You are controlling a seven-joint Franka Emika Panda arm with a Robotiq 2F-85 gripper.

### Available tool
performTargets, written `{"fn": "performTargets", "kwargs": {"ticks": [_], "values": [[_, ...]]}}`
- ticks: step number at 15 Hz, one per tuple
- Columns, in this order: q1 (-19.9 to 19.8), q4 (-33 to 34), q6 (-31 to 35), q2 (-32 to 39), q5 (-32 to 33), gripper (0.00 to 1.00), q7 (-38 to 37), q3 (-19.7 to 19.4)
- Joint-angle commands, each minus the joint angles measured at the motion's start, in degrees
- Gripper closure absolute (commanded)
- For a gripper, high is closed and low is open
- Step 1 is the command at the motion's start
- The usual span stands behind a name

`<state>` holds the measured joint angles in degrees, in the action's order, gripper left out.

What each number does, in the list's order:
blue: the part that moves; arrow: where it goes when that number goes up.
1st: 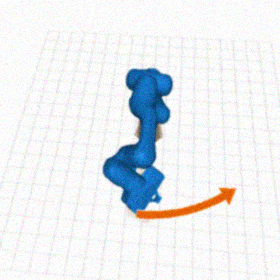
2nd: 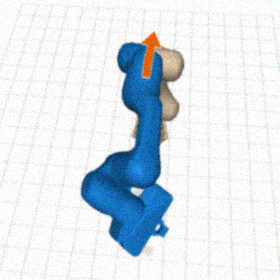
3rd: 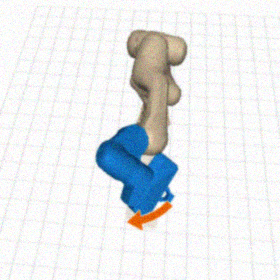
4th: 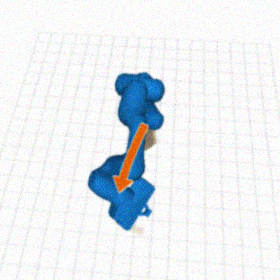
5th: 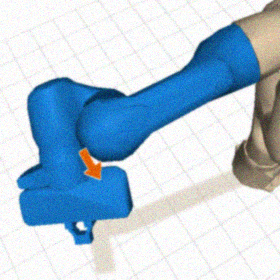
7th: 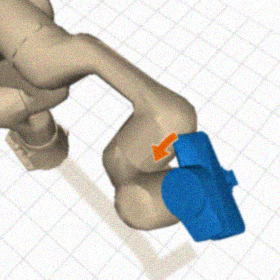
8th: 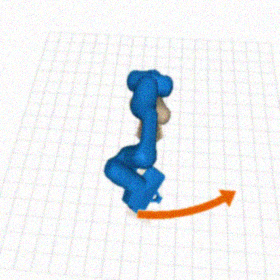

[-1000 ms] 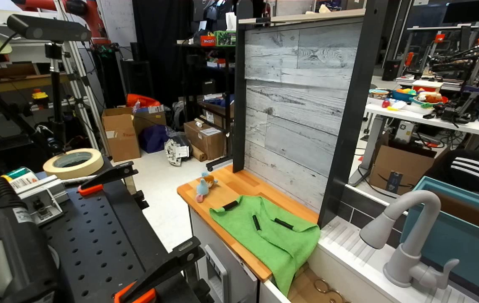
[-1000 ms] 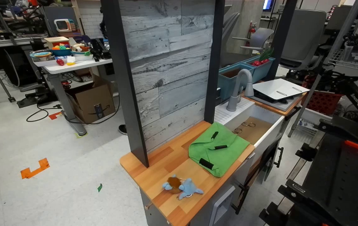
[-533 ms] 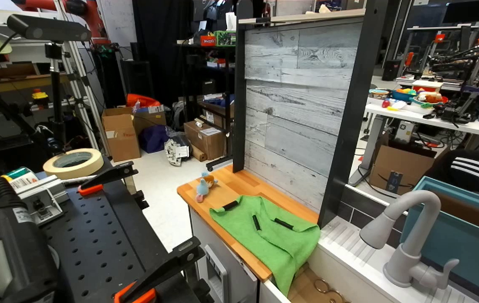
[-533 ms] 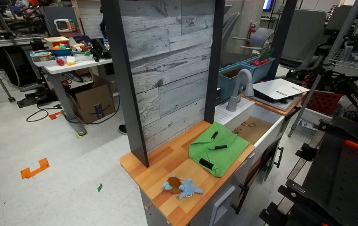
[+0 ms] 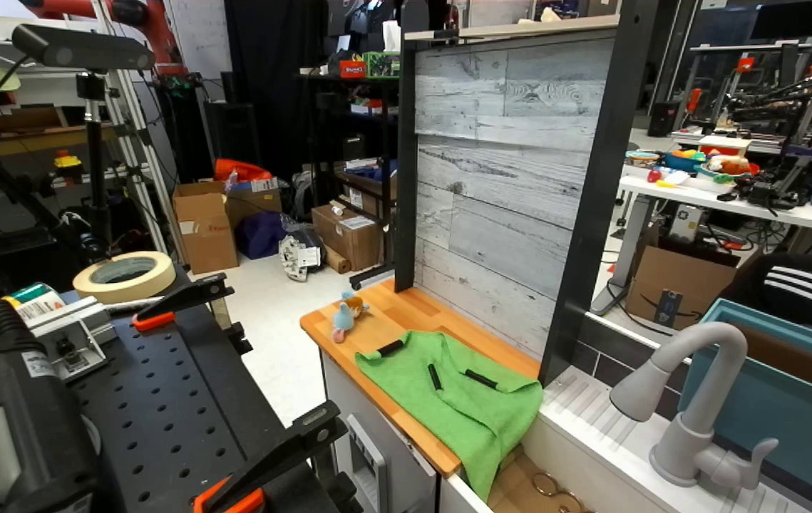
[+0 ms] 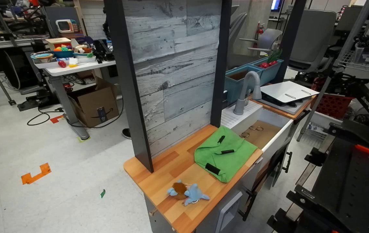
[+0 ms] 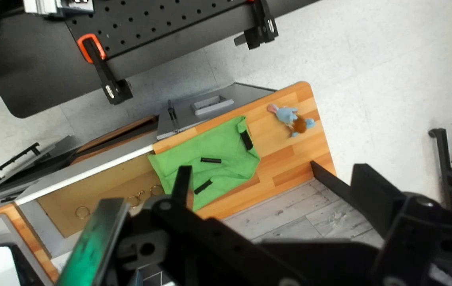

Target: Slide the green cloth to the left

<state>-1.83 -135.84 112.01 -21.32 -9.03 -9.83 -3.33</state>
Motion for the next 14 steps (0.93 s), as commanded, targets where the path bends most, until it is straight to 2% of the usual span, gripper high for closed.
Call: {"fn": "performTargets", "kwargs": {"ticks": [1,7,14], "values": [[-0.40,3.07,5.15,4.98,-2.05,0.00,-1.22,0.65],[-0.53,8.11,11.44,15.13,-2.54,0.00,-0.73,-0.18],[-0.51,13.18,15.11,27.28,-0.67,0.00,-5.08,-0.32]]}}
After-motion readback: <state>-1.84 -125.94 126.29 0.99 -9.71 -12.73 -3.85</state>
